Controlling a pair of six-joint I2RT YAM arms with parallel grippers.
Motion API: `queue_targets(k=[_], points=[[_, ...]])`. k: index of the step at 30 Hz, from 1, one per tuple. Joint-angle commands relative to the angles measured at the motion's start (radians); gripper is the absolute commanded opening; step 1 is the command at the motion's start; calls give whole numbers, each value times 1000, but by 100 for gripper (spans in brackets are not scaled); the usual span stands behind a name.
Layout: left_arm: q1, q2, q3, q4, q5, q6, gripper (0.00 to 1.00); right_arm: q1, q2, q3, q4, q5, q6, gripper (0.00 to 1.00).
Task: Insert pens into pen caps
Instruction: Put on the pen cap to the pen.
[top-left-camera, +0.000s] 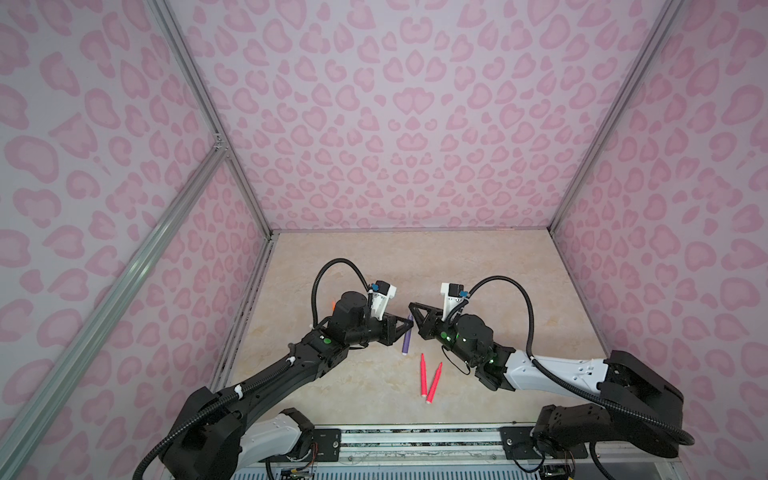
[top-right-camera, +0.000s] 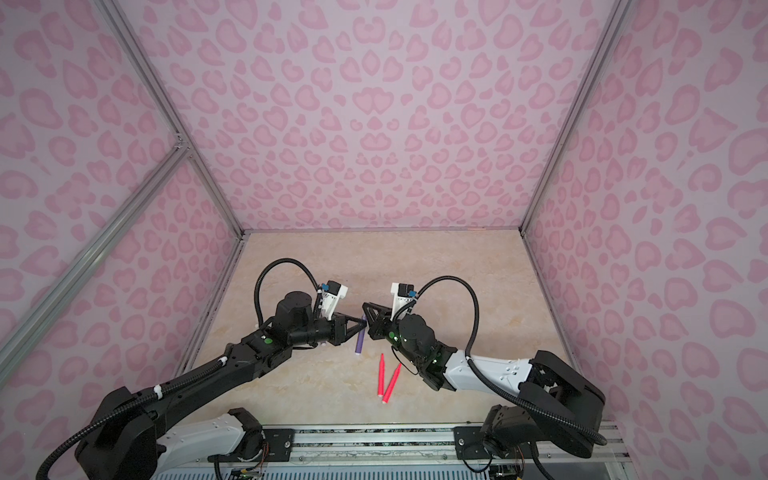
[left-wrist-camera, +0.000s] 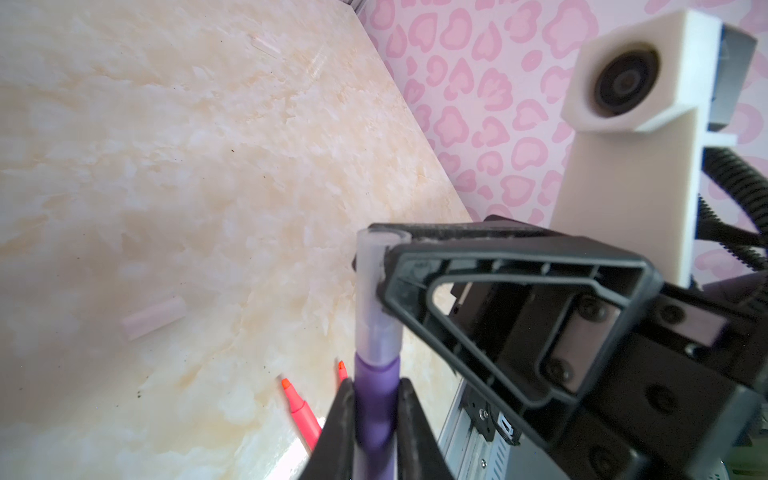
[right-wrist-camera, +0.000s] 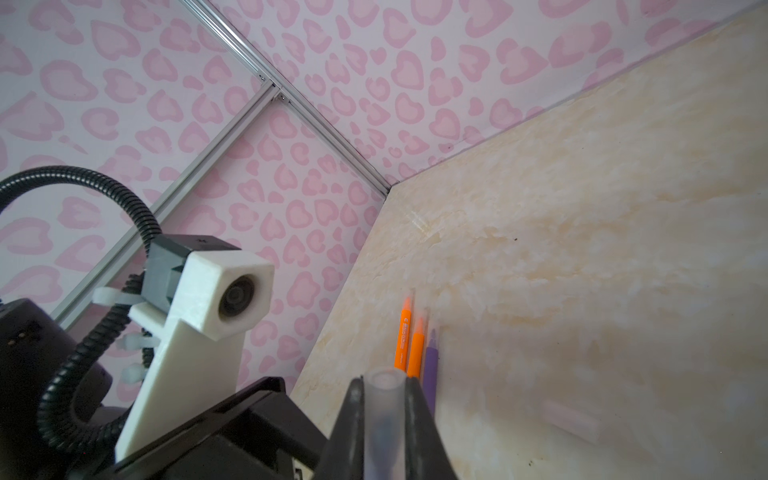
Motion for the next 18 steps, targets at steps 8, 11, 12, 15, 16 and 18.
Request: queue_targets(k=[8,11,12,15,16,18], points=[[17,-40,-22,112,-46,-40,3,34,-53,-73,109,35,-12,0],[17,-62,-22,76,-100,-25,3,43,-72,-36,-24,70,15,0],[17,-68,-23,64,-120,-19,3,53,-74,-28,-43,78,11,0],[17,-89,-25,45,-176,-10,3,85,-68,-2,-106,116,11,0],[17,-95,-24,15,-192,-6,4,94,-60,7,-125,125,12,0],[17,-105,-24,0,-211,0,4,111,-43,9,-137,135,31,0]])
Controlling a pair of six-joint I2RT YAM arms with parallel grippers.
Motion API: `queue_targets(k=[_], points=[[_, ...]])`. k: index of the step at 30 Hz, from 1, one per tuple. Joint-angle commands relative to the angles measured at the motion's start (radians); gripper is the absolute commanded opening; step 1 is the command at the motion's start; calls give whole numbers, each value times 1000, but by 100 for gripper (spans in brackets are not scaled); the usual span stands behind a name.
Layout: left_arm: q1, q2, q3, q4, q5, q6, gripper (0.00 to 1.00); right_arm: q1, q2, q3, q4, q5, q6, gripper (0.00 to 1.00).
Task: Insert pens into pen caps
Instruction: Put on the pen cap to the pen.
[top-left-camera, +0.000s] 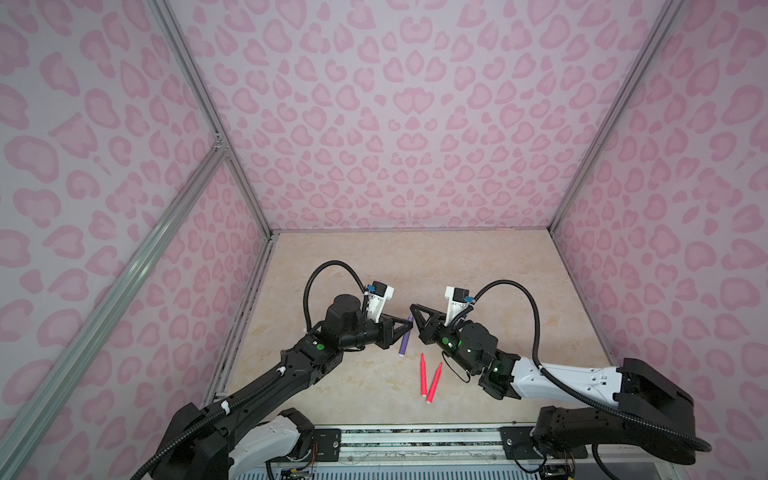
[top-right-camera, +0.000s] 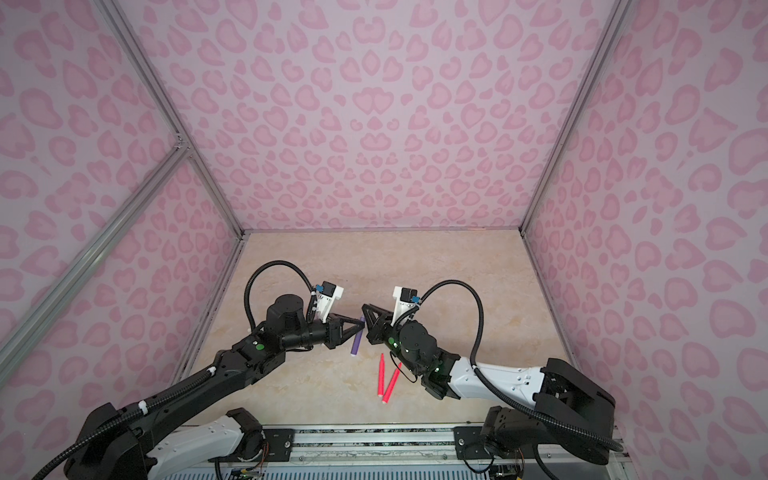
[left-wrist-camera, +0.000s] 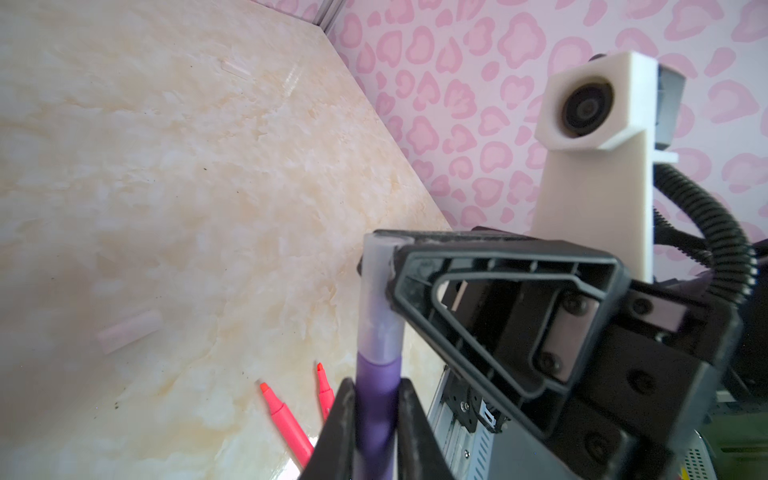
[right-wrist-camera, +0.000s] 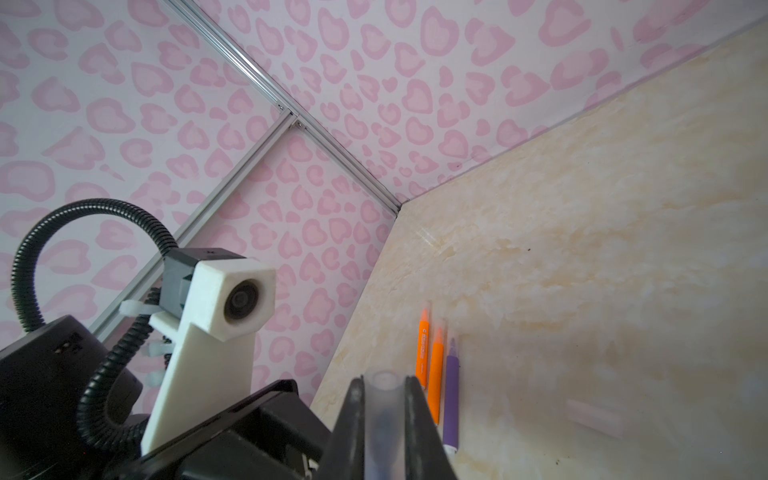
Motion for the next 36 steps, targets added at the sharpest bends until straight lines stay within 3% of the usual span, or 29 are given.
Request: queue_targets(k=[1,10,20,32,36], points=[[13,-18,-3,6,-230,-8,4,34,26,-15,-67,8,13,0],[13,-54,-6,-44,-326,14,4,136,58,26,-152,128,47,0],[13,-62,-4,-63,-362,19,4,170,138,90,-205,123,96,0],[55,-9,-27,89,-118,-33,4,186,108,22,-32,103,-16,0],[55,-31,-36,106,-98,-28,3,176,84,-8,12,139,-42,0]])
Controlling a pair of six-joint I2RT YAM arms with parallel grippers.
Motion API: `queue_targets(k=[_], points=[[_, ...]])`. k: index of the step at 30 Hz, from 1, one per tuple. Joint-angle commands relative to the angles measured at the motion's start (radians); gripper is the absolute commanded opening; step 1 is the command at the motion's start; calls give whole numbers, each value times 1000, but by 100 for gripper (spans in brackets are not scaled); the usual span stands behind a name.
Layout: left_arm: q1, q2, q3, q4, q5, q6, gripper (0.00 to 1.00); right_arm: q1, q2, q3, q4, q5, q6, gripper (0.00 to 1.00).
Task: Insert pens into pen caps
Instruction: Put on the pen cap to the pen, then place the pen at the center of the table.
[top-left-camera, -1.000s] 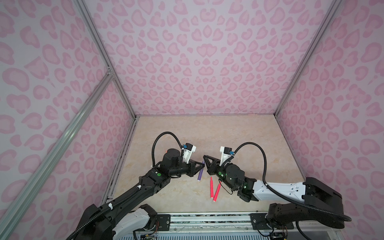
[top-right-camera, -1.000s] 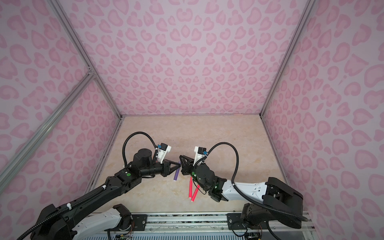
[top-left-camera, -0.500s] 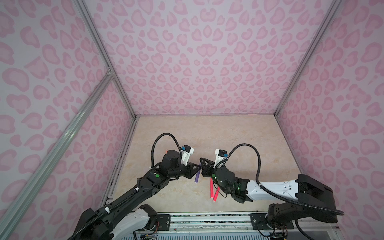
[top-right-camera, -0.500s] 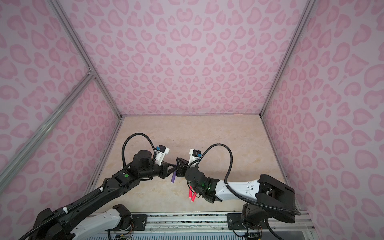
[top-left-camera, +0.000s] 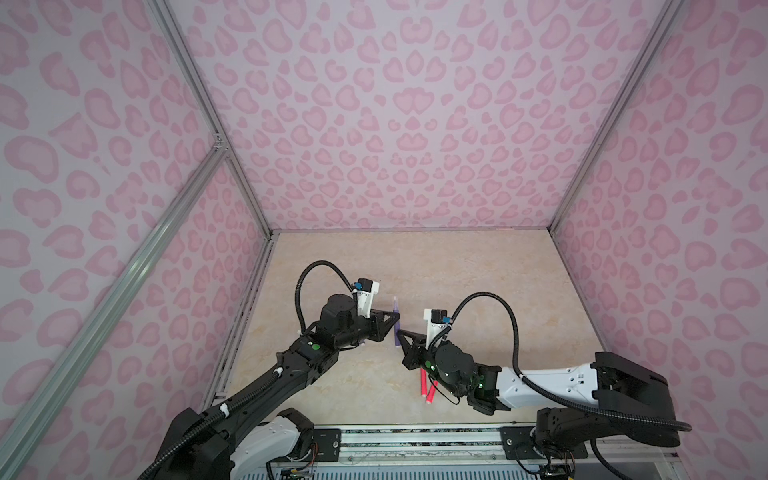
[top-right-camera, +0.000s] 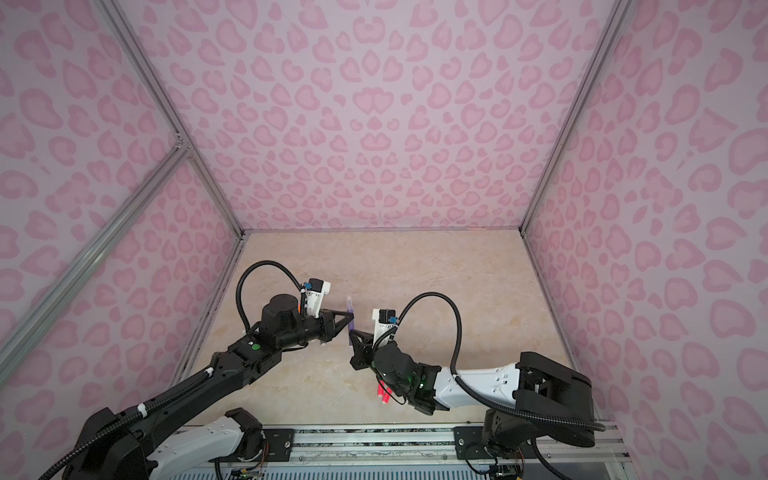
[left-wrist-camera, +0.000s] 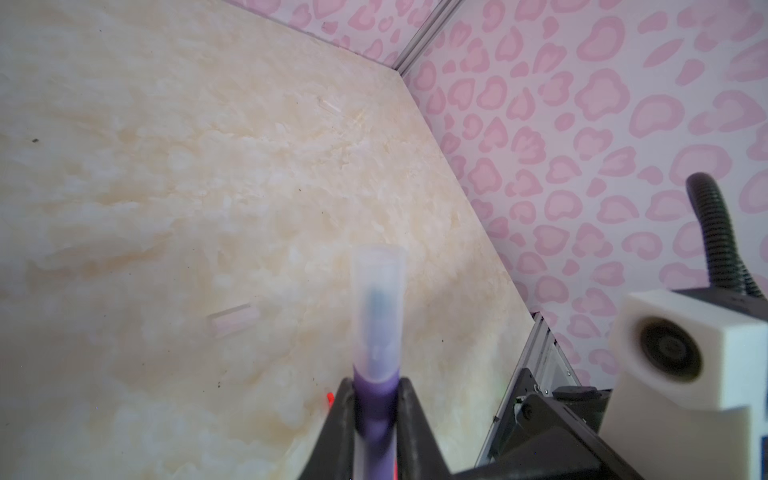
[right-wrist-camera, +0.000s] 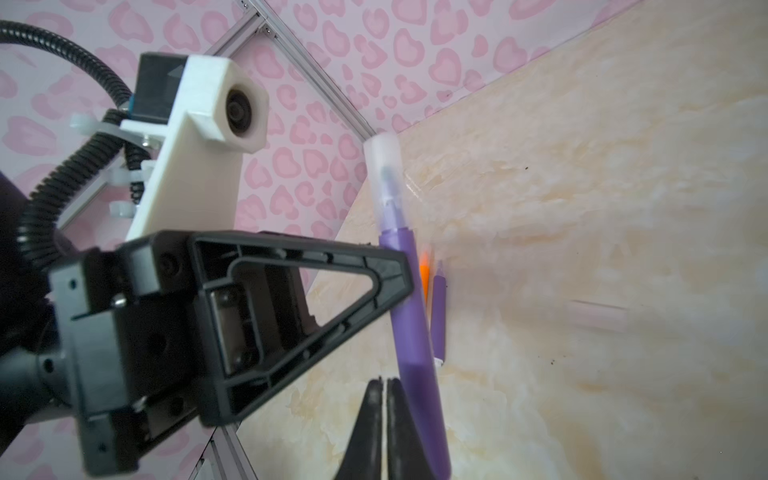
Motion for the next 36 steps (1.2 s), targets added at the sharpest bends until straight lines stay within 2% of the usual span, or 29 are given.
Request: queue_targets(k=[1,4,8,11,15,18,26,31,36], points=[[-1,-20,-8,83,9,3,4,-11,-26,-19,42,23,-34,0],[-1,-21,-5,54,-35,9,4,-20,-81,-15,-51,69,-27,2],[-1,30,30,-50,-160,2,4,-27,-160,-3,-191,137,-38,40],[5,103,76,-161,-289,-17,4,-33,-208,-1,-285,210,-33,49],[14,217,152,-313,-452,-41,4,-58,-258,-14,-365,254,-10,54],[20,307,213,-405,-516,-50,3,-77,-283,-28,-402,272,2,57],[40,547,359,-543,-528,-63,3,-105,-313,-49,-434,266,14,61],[47,641,439,-644,-581,-79,3,-106,-309,-51,-430,259,13,61],[56,688,462,-671,-578,-87,3,-106,-293,-45,-422,248,14,61]])
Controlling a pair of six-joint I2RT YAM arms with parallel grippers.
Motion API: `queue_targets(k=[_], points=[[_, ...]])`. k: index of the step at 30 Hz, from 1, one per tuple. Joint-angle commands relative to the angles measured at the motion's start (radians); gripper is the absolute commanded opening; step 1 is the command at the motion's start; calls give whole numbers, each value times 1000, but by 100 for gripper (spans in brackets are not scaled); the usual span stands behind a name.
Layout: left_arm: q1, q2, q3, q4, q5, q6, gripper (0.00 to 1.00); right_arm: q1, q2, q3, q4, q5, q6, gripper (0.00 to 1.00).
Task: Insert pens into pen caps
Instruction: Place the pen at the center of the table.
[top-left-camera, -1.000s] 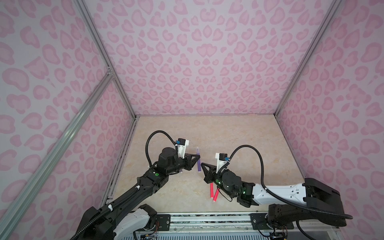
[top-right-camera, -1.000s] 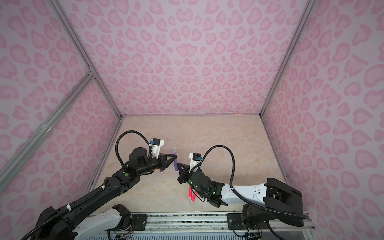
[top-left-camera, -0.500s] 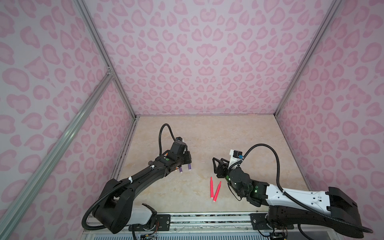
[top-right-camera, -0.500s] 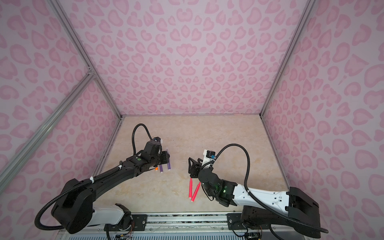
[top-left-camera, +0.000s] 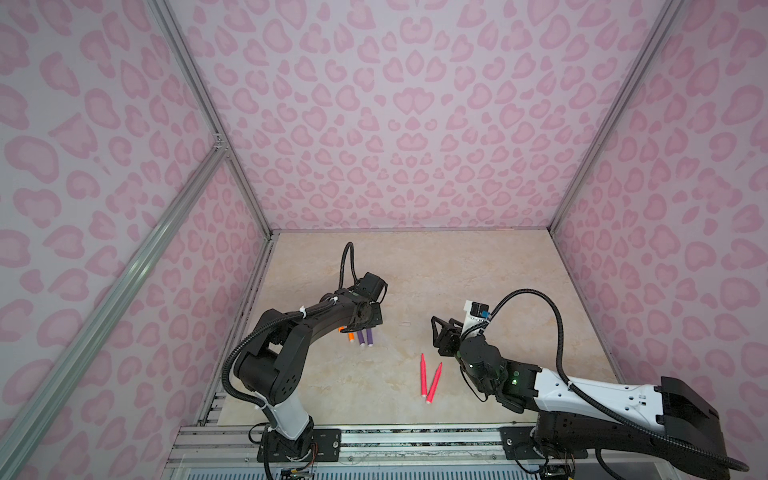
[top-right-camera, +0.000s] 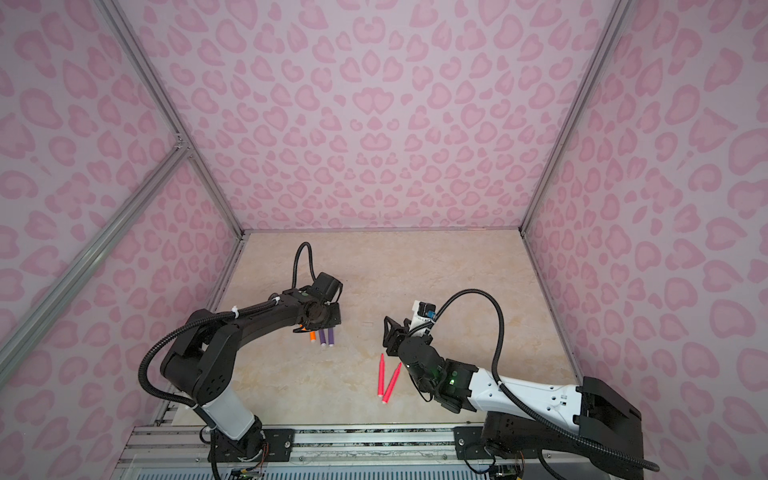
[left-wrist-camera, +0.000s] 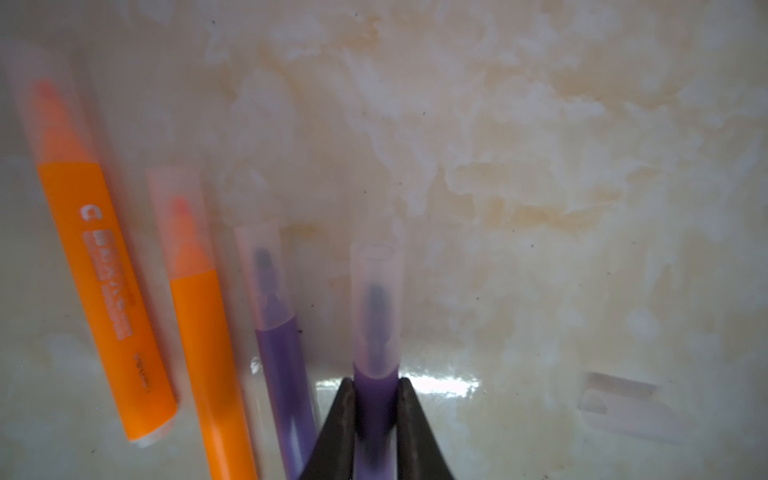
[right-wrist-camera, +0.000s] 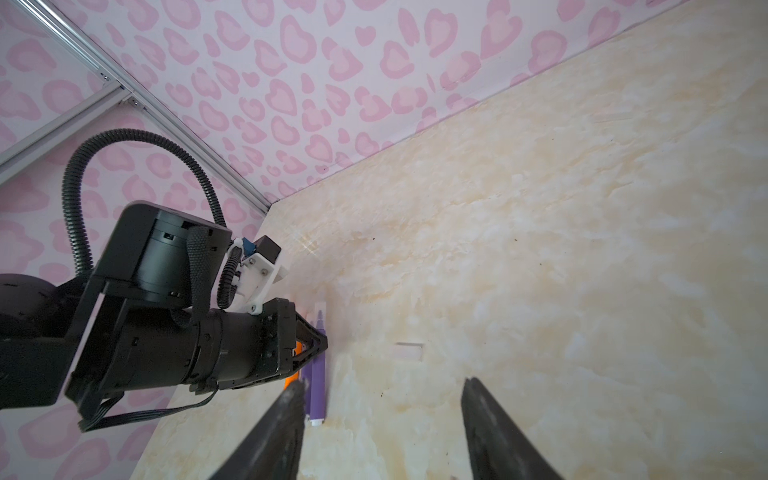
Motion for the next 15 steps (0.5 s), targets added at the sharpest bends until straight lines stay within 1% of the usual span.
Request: queue_targets(k=[1,7,12,15], points=[[4,19,16,-58,-22,-17,3,-1,10,-1,8,5,6,61],[6,37,23,-64,-10,-14,3,0,20,5,10,1,5,61],[8,58,31,-66,6,-13,13,0,22,6,9,-3,5,61],[9,59,30,-63,9,-12,17,0,16,5,4,-4,5,61]])
